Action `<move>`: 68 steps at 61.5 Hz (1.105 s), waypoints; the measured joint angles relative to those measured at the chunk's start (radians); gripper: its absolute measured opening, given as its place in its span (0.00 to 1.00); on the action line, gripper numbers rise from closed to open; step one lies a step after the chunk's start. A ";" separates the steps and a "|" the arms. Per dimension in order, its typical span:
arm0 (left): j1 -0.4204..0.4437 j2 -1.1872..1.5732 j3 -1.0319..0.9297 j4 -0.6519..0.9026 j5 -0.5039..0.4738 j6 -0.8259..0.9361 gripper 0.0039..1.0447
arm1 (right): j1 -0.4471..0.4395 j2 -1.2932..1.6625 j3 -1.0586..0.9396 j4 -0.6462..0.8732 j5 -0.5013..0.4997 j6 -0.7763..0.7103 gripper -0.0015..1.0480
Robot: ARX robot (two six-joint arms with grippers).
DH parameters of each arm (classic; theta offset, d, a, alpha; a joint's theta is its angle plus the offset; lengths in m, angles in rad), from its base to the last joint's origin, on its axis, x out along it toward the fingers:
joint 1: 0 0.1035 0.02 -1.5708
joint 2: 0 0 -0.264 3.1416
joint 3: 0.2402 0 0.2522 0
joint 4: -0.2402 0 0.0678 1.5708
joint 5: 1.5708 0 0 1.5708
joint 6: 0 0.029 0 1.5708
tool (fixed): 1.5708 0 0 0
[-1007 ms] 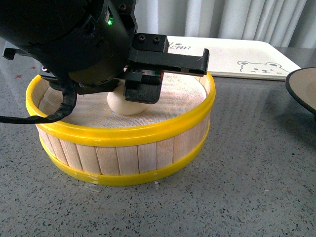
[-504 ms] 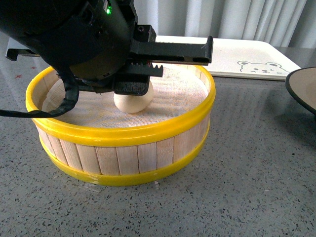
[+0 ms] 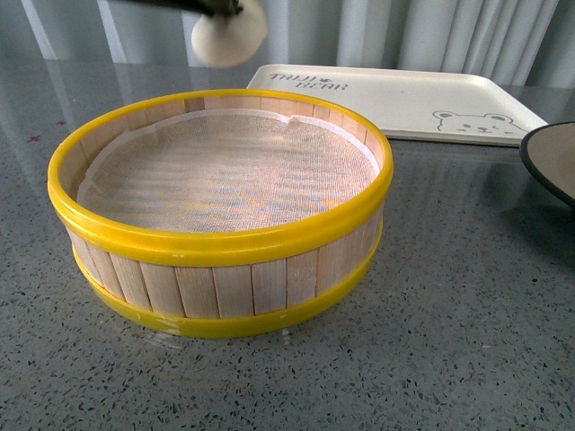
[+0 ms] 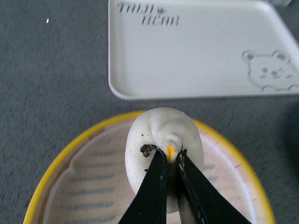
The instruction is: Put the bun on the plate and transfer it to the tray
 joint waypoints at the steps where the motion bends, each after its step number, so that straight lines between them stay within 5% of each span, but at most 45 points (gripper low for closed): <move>1: 0.000 0.007 0.027 0.002 0.001 0.002 0.03 | 0.000 0.000 0.000 0.000 0.000 0.000 0.92; 32: -0.214 0.415 0.581 0.019 0.146 0.148 0.03 | 0.000 0.000 0.000 0.000 0.000 0.000 0.92; 68: -0.347 0.556 0.528 0.062 0.341 0.164 0.03 | 0.000 0.000 0.000 0.000 0.000 0.000 0.92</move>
